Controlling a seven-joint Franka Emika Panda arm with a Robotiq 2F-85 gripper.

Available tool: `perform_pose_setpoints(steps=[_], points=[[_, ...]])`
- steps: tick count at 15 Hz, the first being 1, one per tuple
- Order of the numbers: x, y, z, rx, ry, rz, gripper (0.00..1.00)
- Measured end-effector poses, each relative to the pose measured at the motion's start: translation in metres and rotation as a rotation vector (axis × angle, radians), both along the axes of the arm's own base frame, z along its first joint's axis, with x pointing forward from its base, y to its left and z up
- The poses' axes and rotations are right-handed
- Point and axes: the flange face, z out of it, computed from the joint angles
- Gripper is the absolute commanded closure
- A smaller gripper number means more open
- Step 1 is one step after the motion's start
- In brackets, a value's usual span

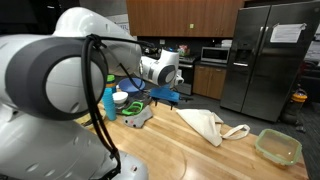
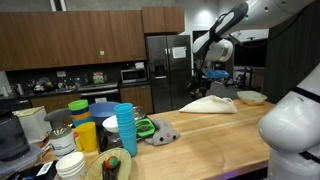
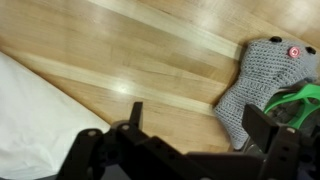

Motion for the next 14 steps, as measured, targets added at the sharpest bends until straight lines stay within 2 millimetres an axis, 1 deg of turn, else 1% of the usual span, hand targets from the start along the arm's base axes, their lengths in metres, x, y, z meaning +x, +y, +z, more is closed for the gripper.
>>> perform_pose_setpoints(steps=[8,10,14], points=[[0.001,0.001,0.001,-0.002,-0.002,0.001,0.0],[0.004,0.001,0.009,-0.004,-0.018,0.003,0.0],[0.015,-0.002,0.038,-0.004,-0.067,-0.003,0.0]])
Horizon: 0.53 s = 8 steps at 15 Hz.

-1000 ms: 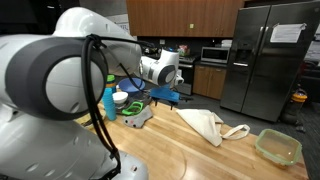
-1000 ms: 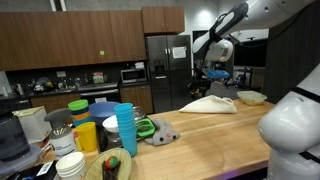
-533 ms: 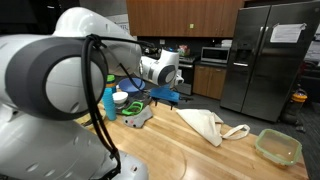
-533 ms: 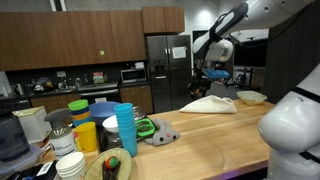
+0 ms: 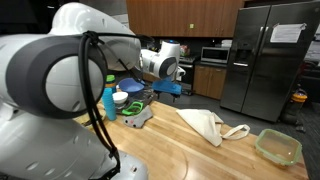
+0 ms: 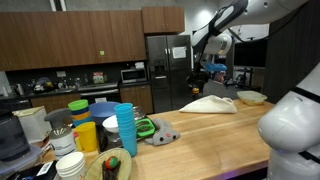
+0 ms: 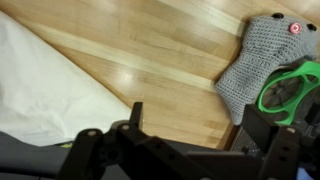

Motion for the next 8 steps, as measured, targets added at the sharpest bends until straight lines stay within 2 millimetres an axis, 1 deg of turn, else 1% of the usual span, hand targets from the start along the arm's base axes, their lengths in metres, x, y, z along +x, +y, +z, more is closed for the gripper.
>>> perform_pose_setpoints(steps=[2,4,8], points=[[0.005,-0.006,0.013,-0.007,-0.013,-0.008,0.0],[0.011,-0.016,0.022,-0.023,-0.017,-0.024,0.0],[0.024,-0.043,0.032,-0.05,-0.025,-0.069,0.0]])
